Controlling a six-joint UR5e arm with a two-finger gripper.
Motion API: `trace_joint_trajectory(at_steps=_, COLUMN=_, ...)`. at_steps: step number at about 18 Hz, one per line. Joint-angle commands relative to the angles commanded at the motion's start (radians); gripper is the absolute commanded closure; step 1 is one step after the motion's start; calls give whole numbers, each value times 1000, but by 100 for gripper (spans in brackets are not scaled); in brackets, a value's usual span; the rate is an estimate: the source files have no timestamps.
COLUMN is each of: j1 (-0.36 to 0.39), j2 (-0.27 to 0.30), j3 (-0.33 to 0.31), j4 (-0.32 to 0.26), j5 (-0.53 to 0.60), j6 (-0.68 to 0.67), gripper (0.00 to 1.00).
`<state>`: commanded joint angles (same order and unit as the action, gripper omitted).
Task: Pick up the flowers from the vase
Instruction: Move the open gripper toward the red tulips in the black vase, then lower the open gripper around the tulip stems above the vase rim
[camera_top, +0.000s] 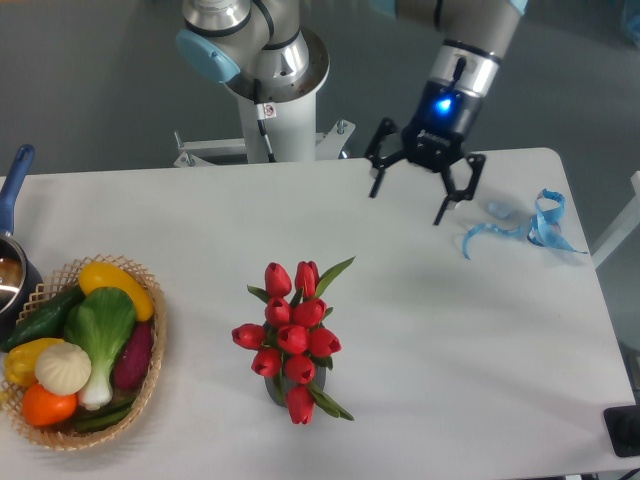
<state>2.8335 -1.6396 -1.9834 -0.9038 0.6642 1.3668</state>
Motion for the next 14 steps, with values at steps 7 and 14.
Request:
trace_joint_trajectory(at_steps=7, j1=-89, j2=-141, j3=89, j4=42, j5=-77, j6=-9, gripper=0)
trace_joint_trajectory(at_steps=14, j1=-135, j2=-258, j3=181, j4=43, j5=-224, j6=-9, gripper=0)
